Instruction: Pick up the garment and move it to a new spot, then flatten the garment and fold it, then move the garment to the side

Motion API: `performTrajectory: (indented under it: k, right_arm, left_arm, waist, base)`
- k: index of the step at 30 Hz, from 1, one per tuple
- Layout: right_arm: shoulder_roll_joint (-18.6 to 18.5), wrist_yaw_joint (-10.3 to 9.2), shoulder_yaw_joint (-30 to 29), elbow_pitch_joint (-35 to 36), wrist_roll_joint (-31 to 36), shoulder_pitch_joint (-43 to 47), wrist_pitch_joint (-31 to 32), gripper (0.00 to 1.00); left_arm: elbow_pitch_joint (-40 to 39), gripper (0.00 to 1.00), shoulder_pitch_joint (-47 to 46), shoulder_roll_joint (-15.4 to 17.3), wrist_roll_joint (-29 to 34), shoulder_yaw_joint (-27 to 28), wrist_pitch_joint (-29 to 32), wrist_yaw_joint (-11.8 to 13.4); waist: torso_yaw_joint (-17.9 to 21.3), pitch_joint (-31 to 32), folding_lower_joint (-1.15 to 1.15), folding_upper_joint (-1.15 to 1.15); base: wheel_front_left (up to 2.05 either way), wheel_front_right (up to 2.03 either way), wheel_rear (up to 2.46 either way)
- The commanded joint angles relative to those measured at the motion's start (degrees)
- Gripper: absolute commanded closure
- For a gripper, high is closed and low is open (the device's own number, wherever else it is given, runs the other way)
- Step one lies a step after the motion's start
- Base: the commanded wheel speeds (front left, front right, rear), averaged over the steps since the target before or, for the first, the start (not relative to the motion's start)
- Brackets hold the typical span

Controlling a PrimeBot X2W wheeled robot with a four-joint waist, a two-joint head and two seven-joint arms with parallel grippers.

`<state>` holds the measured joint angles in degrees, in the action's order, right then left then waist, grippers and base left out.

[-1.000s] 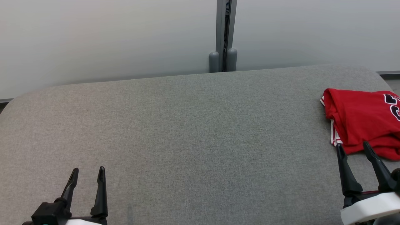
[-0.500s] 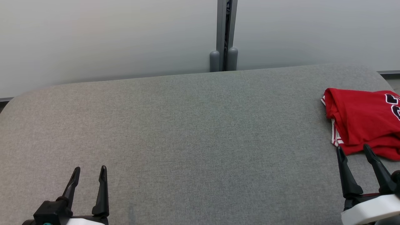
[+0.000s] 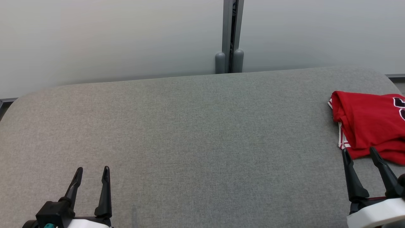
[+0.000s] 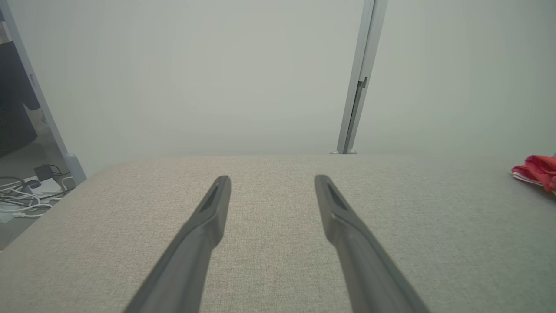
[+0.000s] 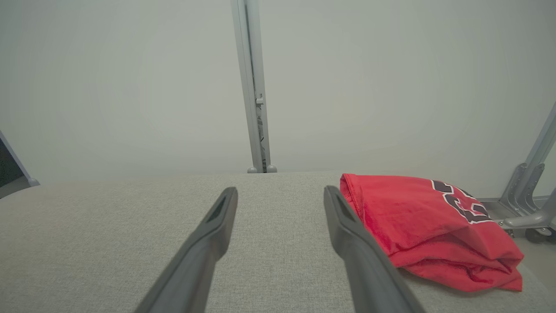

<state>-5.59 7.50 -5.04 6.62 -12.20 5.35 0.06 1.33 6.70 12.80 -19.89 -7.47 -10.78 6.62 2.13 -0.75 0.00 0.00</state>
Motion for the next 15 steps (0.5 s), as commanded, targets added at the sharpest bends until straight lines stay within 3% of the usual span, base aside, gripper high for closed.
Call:
performTrajectory:
  k: [1, 4, 5, 15]
  right_arm:
    - [-0.2, -0.01, -0.3, 0.2, -0.3, 0.9, 0.3, 0.0]
    - [-0.1, -0.01, -0.5, 0.4, -0.3, 1.1, 0.3, 0.0]
    - [0.0, 0.0, -0.2, 0.1, -0.4, 0.6, 0.2, 1.0]
    - [0.7, 0.0, 0.0, -3.2, -9.0, -0.2, 1.1, 1.0]
  left_arm:
    - [0.2, 0.0, -1.0, 0.2, -0.2, -0.1, -0.1, 0.3]
    - [0.3, 0.0, -1.2, 0.2, -0.2, -0.4, 0.0, 0.1]
    - [0.4, 1.0, -0.2, 0.0, 0.0, -0.6, 0.0, 0.0]
    - [2.0, 1.0, -0.2, -1.5, -8.1, 0.4, 1.3, -1.5]
  waist:
    - [-0.2, 0.1, 0.0, 0.0]
    - [-0.5, 0.2, 0.0, 0.0]
    - [-0.6, 0.2, 0.0, 0.0]
    - [-0.7, 0.2, 0.0, 0.0]
  base:
    - [0.0, 0.0, 0.0]
    - [0.0, 0.0, 0.0]
    - [0.0, 0.0, 0.0]
    - [0.0, 0.0, 0.0]
